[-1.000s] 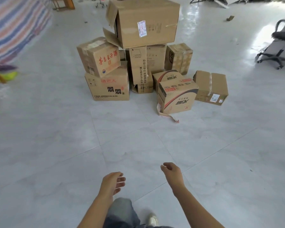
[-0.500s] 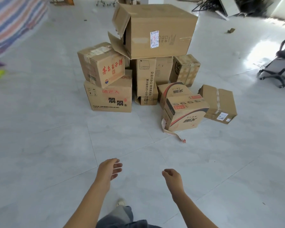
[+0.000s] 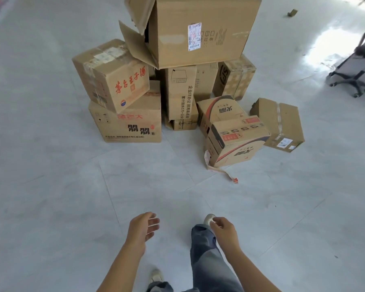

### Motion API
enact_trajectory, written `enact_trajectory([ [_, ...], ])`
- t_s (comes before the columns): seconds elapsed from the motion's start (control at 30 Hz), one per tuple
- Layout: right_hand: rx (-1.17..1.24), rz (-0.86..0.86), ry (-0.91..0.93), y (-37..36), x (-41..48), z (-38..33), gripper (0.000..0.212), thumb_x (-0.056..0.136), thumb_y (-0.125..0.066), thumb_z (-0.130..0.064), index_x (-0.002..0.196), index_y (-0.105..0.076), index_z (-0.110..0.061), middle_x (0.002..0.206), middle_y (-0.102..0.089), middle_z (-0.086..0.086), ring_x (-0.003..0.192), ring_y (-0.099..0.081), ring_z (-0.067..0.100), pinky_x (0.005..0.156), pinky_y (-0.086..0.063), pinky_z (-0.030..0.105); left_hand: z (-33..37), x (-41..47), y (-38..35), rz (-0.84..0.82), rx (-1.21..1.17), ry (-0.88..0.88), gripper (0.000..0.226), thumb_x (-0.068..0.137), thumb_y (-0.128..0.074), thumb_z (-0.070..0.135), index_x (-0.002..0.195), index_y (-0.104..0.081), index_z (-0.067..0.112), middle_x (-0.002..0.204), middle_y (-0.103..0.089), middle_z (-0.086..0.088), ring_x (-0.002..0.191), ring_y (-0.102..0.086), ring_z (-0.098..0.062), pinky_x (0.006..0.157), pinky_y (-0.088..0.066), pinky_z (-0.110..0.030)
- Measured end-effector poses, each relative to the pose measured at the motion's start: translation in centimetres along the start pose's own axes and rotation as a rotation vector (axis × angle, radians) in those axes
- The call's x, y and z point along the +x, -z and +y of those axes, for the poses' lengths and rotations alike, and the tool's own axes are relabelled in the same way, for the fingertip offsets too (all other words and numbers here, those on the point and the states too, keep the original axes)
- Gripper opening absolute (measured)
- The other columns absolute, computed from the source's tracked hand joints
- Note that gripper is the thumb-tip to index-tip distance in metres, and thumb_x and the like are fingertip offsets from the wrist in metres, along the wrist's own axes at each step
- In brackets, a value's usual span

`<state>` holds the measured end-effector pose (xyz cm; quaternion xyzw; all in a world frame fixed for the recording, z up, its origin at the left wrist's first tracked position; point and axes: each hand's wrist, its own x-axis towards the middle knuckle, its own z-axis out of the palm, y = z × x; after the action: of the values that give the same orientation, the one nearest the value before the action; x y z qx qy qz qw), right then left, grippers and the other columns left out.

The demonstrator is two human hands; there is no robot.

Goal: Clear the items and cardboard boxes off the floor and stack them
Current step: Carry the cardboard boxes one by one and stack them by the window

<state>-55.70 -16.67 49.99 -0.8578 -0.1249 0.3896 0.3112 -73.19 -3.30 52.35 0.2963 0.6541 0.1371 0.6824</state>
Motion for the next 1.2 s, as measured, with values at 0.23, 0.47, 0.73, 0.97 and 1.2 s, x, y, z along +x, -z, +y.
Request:
enact_trajectory([
  [0.23,0.125,0.048,0.031,6.4,11.3,-5.9,0.032,0.093,-0.052,-0.021,0.122,-0.056,-0.008,0.113,-0.06,0.006,0.098,-0.054,0.019,0.084,-0.044,0.028,7.7,4.8,-10.3,-0.019,0.098,-0.067,0.017,0.093,-0.049,0.011,0.082,-0.06,0.006,0.078,-0.065,-0.011,0.069,-0.059,-0.023,0.061,-0.04,-0.028],
  [0.47,0.249,0.136,0.044,15.9,20.9,-10.2,0.005,0.091,-0.052,-0.016,0.094,-0.057,-0.016,0.092,-0.06,0.003,0.083,-0.054,0.019,0.074,-0.041,0.027,13.7,7.3,-24.4,-0.104,0.215,-0.11,0.016,0.093,-0.05,0.01,0.083,-0.06,0.006,0.078,-0.065,-0.011,0.068,-0.059,-0.023,0.062,-0.04,-0.028],
  [0.73,0.297,0.19,-0.124,21.4,26.3,-8.0,0.028,0.092,-0.052,-0.019,0.117,-0.058,-0.008,0.1,-0.059,0.002,0.086,-0.054,0.016,0.073,-0.039,0.025,17.1,10.1,-34.7,-0.156,0.378,-0.06,0.016,0.094,-0.047,0.009,0.087,-0.059,0.003,0.079,-0.064,-0.013,0.07,-0.058,-0.024,0.062,-0.041,-0.027],
  [0.97,0.335,0.284,-0.188,27.2,33.3,-9.4,0.031,0.092,-0.052,-0.022,0.12,-0.056,-0.01,0.11,-0.059,0.005,0.097,-0.053,0.017,0.08,-0.04,0.026,22.6,14.8,-45.3,-0.244,0.432,-0.052,0.022,0.094,-0.047,0.008,0.076,-0.057,0.004,0.073,-0.062,-0.013,0.066,-0.056,-0.024,0.061,-0.039,-0.029],
  [1.2,0.439,0.515,-0.291,35.7,37.8,-11.4,0.031,0.091,-0.053,-0.022,0.12,-0.057,-0.011,0.114,-0.059,0.005,0.102,-0.054,0.018,0.085,-0.042,0.028,28.1,16.8,-58.7,-0.432,0.529,-0.081,0.018,0.096,-0.046,0.01,0.082,-0.057,0.006,0.07,-0.062,-0.009,0.059,-0.056,-0.02,0.055,-0.037,-0.026],
])
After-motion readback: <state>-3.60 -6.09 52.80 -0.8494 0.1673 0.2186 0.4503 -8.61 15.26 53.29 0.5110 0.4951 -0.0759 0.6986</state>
